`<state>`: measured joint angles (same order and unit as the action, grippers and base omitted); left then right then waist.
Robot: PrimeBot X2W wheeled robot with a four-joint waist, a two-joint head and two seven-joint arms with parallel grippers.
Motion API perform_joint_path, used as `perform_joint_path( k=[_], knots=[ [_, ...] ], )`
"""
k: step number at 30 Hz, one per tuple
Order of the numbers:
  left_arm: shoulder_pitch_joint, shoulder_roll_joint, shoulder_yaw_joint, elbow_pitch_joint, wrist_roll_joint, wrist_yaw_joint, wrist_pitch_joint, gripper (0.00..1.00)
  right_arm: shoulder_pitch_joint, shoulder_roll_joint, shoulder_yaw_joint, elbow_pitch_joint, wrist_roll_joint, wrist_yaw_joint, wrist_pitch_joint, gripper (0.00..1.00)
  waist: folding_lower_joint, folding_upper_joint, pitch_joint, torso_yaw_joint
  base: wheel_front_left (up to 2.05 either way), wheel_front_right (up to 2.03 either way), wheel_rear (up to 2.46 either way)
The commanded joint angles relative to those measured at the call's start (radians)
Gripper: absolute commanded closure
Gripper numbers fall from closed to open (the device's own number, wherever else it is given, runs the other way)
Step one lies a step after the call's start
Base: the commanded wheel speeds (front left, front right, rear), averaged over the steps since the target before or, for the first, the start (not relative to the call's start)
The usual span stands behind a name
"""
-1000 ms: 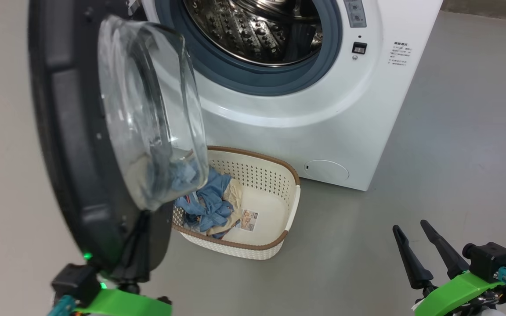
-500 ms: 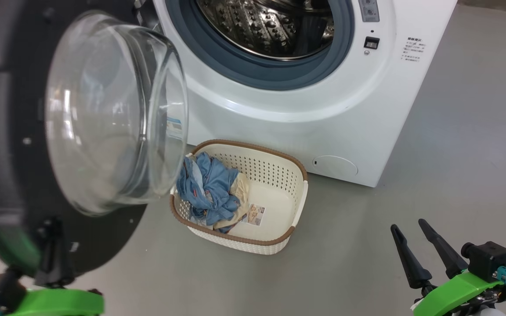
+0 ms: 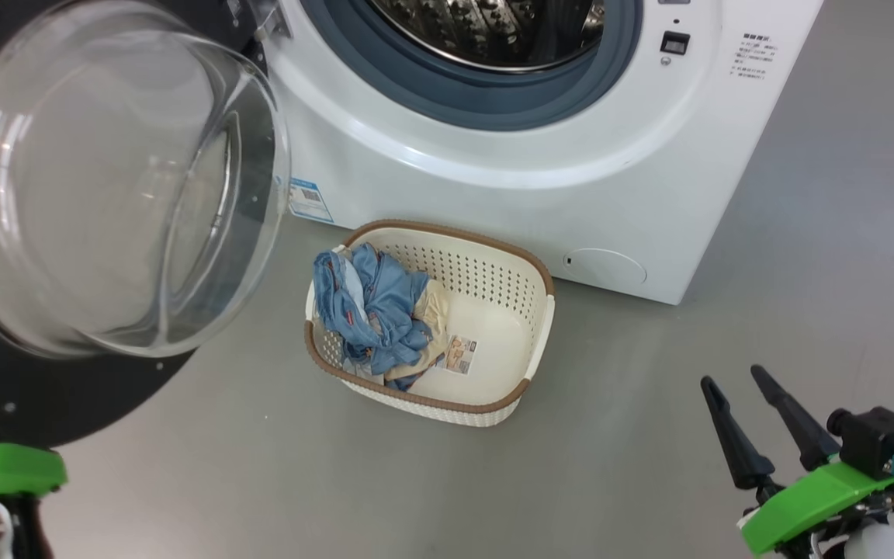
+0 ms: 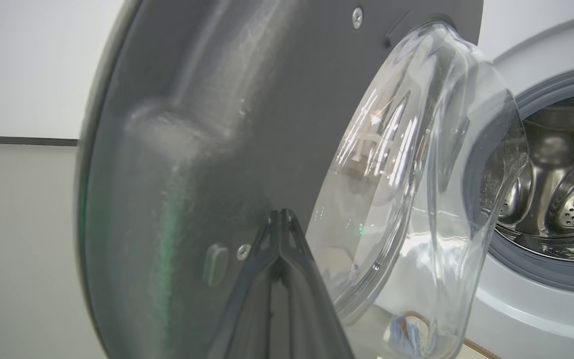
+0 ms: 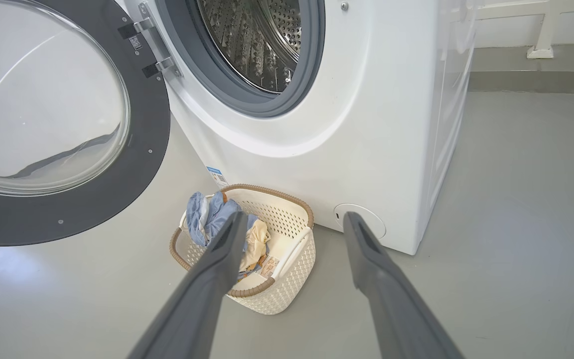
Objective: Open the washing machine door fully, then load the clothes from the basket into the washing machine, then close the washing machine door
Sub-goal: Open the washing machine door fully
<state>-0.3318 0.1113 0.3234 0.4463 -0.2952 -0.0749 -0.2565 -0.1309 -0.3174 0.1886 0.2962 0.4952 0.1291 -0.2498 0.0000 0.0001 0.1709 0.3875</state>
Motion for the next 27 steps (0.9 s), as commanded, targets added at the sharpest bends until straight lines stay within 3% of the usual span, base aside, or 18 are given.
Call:
perform_joint_path(
  k=[1, 11, 27],
  knots=[
    [-0.047, 0.067, 0.055, -0.004, 0.01, 0.009, -0.005, 1.0, -0.026, -0.019, 0.027, -0.027, 0.001, 0.002, -0.012, 0.0, 0.0, -0.0001, 0.012, -0.001, 0.0, 0.0, 0.0],
    [-0.172, 0.147, 0.135, 0.142, 0.067, -0.005, -0.005, 1.0, -0.061, -0.036, 0.041, -0.033, -0.006, 0.002, -0.012, 0.0, 0.0, -0.0001, 0.067, -0.01, 0.0, 0.0, 0.0],
    [-0.289, 0.223, 0.243, 0.254, 0.122, -0.026, -0.005, 1.0, -0.116, -0.06, 0.053, -0.038, -0.015, 0.002, -0.012, 0.0, 0.0, -0.0001, 0.144, -0.034, 0.0, 0.0, 0.0]
  ],
)
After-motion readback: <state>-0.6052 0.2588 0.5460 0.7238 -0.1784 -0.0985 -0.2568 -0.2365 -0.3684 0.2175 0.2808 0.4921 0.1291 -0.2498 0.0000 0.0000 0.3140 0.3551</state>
